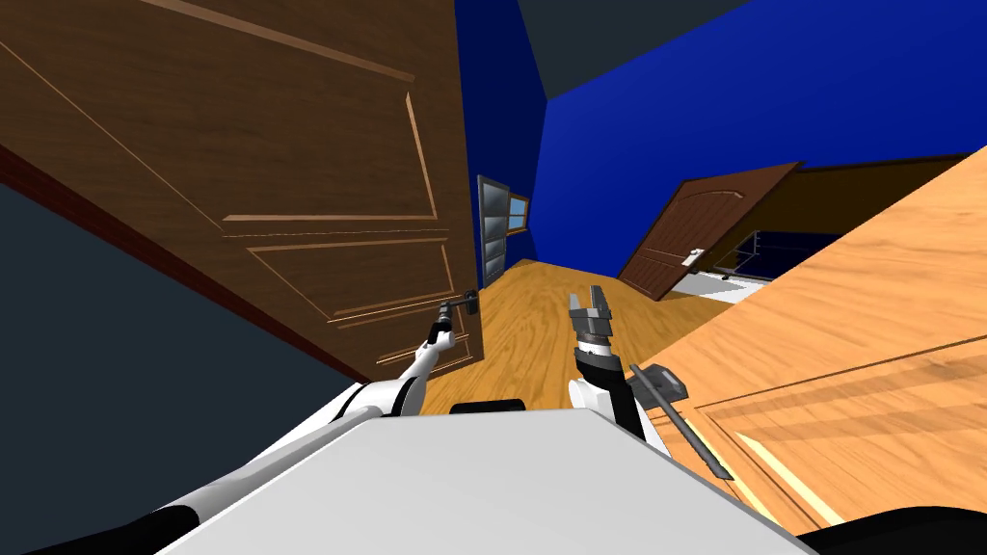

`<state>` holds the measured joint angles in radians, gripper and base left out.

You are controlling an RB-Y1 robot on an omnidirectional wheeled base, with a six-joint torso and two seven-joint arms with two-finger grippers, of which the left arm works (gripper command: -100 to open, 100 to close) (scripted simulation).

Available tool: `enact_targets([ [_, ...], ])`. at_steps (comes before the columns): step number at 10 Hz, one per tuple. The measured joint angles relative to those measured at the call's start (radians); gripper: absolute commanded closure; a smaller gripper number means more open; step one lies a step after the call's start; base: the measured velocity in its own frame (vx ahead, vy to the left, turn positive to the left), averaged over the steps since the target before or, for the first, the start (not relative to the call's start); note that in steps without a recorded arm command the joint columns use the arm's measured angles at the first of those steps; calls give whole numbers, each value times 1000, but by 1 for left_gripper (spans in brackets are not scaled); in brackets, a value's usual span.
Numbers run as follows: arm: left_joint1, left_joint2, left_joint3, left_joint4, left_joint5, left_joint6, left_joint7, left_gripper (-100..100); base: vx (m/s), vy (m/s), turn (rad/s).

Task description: Push the door open

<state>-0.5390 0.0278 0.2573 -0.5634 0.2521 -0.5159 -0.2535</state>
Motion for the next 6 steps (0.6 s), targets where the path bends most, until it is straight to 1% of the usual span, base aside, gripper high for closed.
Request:
enact_targets([
  [1,-10,-2,2,19,1,-9,-3,100,105,-44,159],
  [2,-31,-3,6,52,2,-25,-5,100,89,-51,126],
  [3,-56,2,8,96,4,-45,-2,100,63,-29,28],
  [4,-33,-6,11,53,3,-33,-10,100,84,-53,143],
  [5,-33,-13,12,53,3,-31,-16,100,95,-77,185],
  [6,-27,-23,15,41,3,-27,-25,100,113,-100,137],
])
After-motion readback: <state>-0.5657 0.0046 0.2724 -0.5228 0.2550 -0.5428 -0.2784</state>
